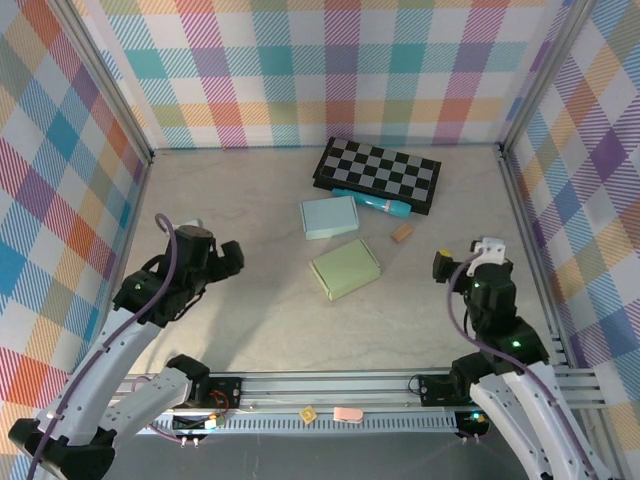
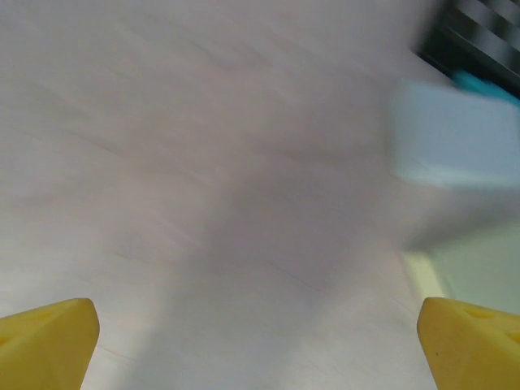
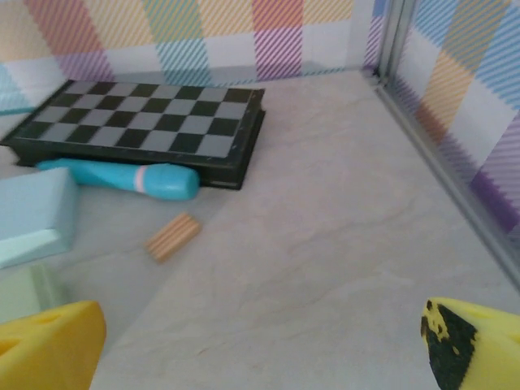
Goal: Fold the paper box
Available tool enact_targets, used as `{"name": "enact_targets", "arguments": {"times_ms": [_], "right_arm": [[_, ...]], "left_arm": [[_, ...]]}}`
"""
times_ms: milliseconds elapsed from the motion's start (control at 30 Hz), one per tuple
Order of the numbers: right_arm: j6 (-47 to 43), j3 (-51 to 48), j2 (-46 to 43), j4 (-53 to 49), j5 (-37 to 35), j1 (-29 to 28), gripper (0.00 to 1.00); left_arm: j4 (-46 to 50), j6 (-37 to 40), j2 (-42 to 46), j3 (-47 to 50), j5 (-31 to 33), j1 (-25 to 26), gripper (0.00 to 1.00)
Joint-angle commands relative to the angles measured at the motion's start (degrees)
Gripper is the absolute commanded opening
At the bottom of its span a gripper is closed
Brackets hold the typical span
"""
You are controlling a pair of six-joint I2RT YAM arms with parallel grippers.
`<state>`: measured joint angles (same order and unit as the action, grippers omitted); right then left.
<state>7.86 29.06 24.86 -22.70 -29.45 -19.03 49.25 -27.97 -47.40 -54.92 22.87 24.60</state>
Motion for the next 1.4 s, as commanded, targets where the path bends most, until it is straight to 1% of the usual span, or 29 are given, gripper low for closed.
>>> {"name": "enact_targets", "arguments": {"times_ms": [0, 67, 100, 167, 267, 367, 467, 567, 667, 733, 767, 833, 867, 900, 933, 1000, 1100, 1133, 1233, 1300, 1333, 1367], "right_arm": [[-6.62, -4.66, 4.39, 16.75, -4.23, 1.83, 0.99], [-4.7, -7.21, 9.12, 19.18, -2.54, 3.89, 0.99], [-4.21, -8.44, 10.96, 20.93, -1.7, 4.96, 0.99], [-3.61, -10.99, 14.94, 26.19, 1.09, 7.69, 0.99], [-2.0, -12.72, 22.12, 32.39, 5.58, 11.75, 0.99], [-3.1, -13.81, 28.5, 39.7, 7.18, 13.08, 0.99], [-4.02, -12.06, 34.45, 42.84, 9.18, 14.01, 0.99], [-5.15, -10.57, 39.92, 47.91, 11.03, 14.95, 0.99], [-5.04, -9.69, 45.17, 55.04, 14.23, 16.37, 0.99], [-5.86, -9.03, 48.55, 58.35, 15.69, 16.94, 0.99], [-5.9, -8.54, 50.36, 62.19, 16.65, 17.3, 0.99], [-5.57, -6.02, 52.36, 60.1, 19.22, 17.97, 0.99], [-4.72, -5.84, 53.22, 61.33, 19.87, 17.97, 0.99], [-4.21, -6.74, 54.3, 65.28, 20.18, 17.97, 0.99], [-4.27, -7.08, 55.32, 66.23, 20.73, 17.95, 0.99], [-4.63, -8.52, 57.58, 70.61, 21.9, 18.04, 0.99], [-6.76, -9.87, 61.14, 76.28, 26.88, 17.97, 0.99], [-6.91, -9.98, 62.12, 77.5, 27.29, 17.98, 0.99], [-5.75, -8.95, 62.46, 75.88, 24.33, 17.97, 0.99], [-4.99, -8.52, 62.41, 74.91, 22.74, 17.95, 0.99], [-4.66, -8.37, 62.58, 74.81, 21.88, 18.02, 0.99], [-4.43, -8.03, 62.5, 73.96, 21.4, 17.98, 0.99]], "left_arm": [[-8.55, 10.15, 0.11, 5.59, 22.23, -2.29, 1.0], [-18.96, 18.53, -0.96, 10.06, 17.33, -5.0, 1.0], [-21.99, 20.7, -2.01, 11.4, 14.67, -6.71, 1.0], [-28.47, 24.73, -4.98, 14.43, 6.21, -11.12, 1.0], [-34.87, 23.66, -10.1, 16.27, -3.07, -16.95, 1.0], [-41.45, 23.71, -15.56, 17.54, -8.83, -20.2, 1.0], [-49.03, 23.61, -20.65, 19.27, -10.19, -21.07, 1.0], [-53.31, 23.75, -25.97, 19.26, -12.22, -21.82, 1.0], [-59.1, 23.92, -30.23, 19.82, -14.58, -21.92, 1.0], [-61.59, 24.56, -32.25, 20.13, -14.22, -22.0, 1.0], [-63.34, 25.0, -33.04, 20.64, -14.08, -22.12, 1.0], [-68.32, 25.32, -34.42, 22.11, -15.2, -22.36, 1.0], [-70.61, 25.41, -35.39, 22.53, -16.24, -22.53, 1.0], [-72.58, 25.64, -36.26, 22.9, -17.07, -22.64, 1.0], [-73.0, 26.33, -36.71, 22.61, -18.62, -22.84, 1.0], [-77.45, 26.02, -37.47, 23.41, -19.52, -22.84, 1.0], [-80.87, 27.23, -38.32, 24.21, -19.93, -22.88, 1.0], [-83.44, 27.35, -38.68, 25.38, -19.78, -22.88, 1.0], [-92.01, 27.22, -39.95, 29.27, -19.0, -22.96, 1.0], [-96.08, 27.74, -41.93, 30.88, -20.13, -22.98, 1.0], [-101.11, 28.01, -43.28, 32.44, -20.73, -22.93, 1.0], [-101.63, 27.92, -42.9, 33.02, -20.61, -22.97, 1.0]]}}
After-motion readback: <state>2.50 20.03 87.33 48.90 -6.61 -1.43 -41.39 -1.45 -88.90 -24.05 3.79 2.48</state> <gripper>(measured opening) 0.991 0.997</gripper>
